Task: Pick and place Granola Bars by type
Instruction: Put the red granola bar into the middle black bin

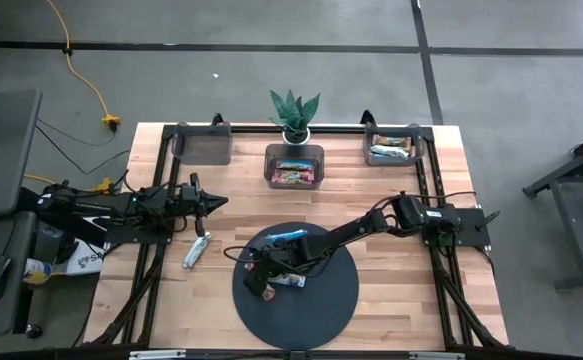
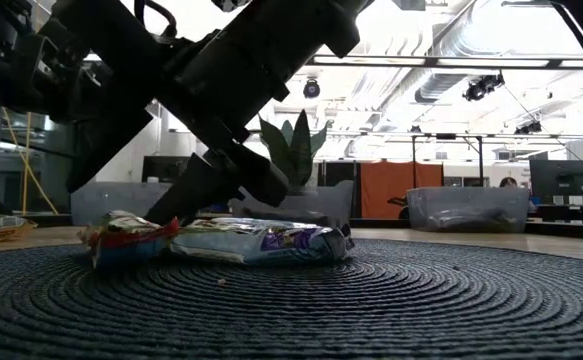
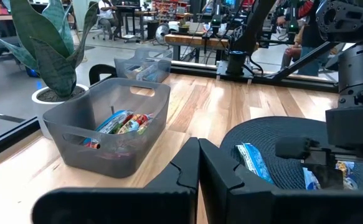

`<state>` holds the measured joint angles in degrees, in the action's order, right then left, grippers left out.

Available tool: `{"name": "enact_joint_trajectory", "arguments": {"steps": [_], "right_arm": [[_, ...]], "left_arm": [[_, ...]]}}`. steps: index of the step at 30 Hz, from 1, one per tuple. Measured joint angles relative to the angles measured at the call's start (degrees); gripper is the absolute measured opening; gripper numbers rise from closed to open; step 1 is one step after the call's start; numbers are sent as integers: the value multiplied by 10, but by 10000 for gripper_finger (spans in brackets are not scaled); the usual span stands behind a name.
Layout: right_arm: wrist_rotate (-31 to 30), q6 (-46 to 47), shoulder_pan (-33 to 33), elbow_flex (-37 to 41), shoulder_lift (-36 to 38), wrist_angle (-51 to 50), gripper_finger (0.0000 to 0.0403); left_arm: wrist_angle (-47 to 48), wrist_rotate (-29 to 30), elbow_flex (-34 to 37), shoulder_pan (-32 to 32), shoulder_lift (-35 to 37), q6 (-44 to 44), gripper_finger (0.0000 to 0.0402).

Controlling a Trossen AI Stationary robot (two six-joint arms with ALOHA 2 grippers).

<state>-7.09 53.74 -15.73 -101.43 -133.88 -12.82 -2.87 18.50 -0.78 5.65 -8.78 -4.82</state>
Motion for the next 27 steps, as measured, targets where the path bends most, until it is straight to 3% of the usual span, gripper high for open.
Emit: {"name": "enact_joint_trajectory", "arguments": {"steps": [27], "right_arm": [[16,-8,0,-1,-27,21,200]], "left_arm": [[0,0,0,0,0,0,1]]}}
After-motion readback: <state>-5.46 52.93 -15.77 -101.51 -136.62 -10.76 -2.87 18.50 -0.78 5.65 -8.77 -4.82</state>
